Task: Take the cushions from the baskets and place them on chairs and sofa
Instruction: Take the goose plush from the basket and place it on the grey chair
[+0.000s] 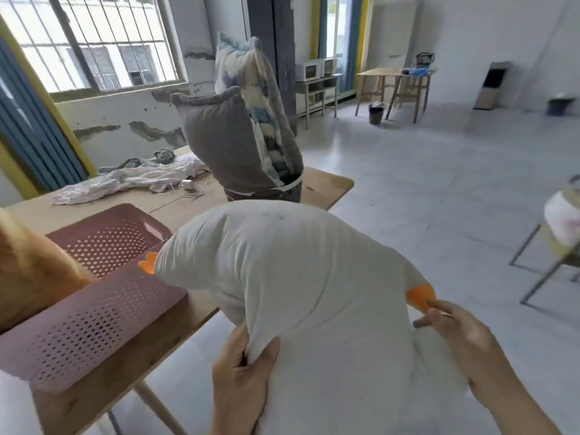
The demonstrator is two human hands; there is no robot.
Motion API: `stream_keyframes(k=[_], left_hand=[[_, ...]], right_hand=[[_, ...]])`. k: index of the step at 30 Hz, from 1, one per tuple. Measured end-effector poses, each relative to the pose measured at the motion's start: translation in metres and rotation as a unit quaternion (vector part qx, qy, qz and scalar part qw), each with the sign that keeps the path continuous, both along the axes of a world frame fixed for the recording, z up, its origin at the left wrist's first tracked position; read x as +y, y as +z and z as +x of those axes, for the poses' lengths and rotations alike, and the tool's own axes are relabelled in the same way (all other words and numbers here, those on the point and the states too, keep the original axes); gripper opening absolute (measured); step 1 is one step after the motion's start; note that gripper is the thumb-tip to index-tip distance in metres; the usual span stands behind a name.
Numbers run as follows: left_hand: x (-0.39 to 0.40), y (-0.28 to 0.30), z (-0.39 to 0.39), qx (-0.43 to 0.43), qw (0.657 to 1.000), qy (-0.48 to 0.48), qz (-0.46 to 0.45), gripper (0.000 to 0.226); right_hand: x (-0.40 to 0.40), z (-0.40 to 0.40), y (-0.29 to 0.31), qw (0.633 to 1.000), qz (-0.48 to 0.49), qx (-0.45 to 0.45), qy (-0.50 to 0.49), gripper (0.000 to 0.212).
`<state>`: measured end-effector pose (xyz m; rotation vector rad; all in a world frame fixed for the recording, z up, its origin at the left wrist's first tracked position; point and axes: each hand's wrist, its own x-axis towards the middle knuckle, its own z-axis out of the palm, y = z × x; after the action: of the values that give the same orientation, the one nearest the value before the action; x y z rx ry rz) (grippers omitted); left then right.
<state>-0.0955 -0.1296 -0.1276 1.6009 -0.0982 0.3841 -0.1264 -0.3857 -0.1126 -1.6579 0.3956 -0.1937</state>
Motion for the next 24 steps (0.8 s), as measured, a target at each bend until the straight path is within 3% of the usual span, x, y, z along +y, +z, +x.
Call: stream_keyframes(k=[2, 4, 6, 8, 10, 12, 16, 19, 22, 24], left_hand=[[-0.015, -0.005, -0.001, -0.016, 0.998, -0.058, 0.024, 0.034], [-0.039, -0.002, -0.003, -0.039, 0.984, -0.159, 0.064, 0.027], [-0.072, -0.008, -0.009, -0.037, 0.969, -0.224, 0.095, 0.028], [-0.103, -0.024, -0.004, -0.037, 0.959, -0.26, 0.104, 0.032], [-0.134, -0.032, 0.009, -0.025, 0.952, -0.283, 0.112, 0.04], [-0.168, -0.044, 0.015, 0.044, 0.965, -0.25, 0.066, 0.061], [-0.237, -0.044, 0.036, 0.143, 0.957, -0.246, 0.058, 0.078], [-0.291, -0.045, 0.064, 0.193, 0.952, -0.236, 0.025, 0.089], [-0.34, -0.047, 0.097, 0.316, 0.906, -0.275, -0.059, 0.078], [-0.366, -0.047, 0.118, 0.335, 0.873, -0.344, -0.089, 0.109]], right_hand=[[-0.023, -0.015, -0.017, 0.986, 0.06, 0.151, 0.022, 0.104], [-0.031, -0.026, -0.026, 0.956, 0.142, 0.253, 0.043, 0.092], [-0.043, -0.033, -0.05, 0.948, 0.214, 0.23, -0.047, 0.085], [-0.058, -0.035, -0.074, 0.93, 0.289, 0.199, -0.113, 0.102], [-0.075, -0.032, -0.072, 0.918, 0.326, 0.153, -0.166, 0.08], [-0.108, -0.027, -0.072, 0.919, 0.294, 0.124, -0.233, 0.055], [-0.195, -0.024, -0.068, 0.931, 0.204, 0.114, -0.282, 0.061], [-0.241, -0.015, -0.057, 0.926, 0.195, 0.086, -0.312, 0.045], [-0.28, -0.004, -0.048, 0.929, 0.174, 0.033, -0.324, 0.018], [-0.304, 0.005, -0.042, 0.936, 0.156, 0.011, -0.315, 0.006]])
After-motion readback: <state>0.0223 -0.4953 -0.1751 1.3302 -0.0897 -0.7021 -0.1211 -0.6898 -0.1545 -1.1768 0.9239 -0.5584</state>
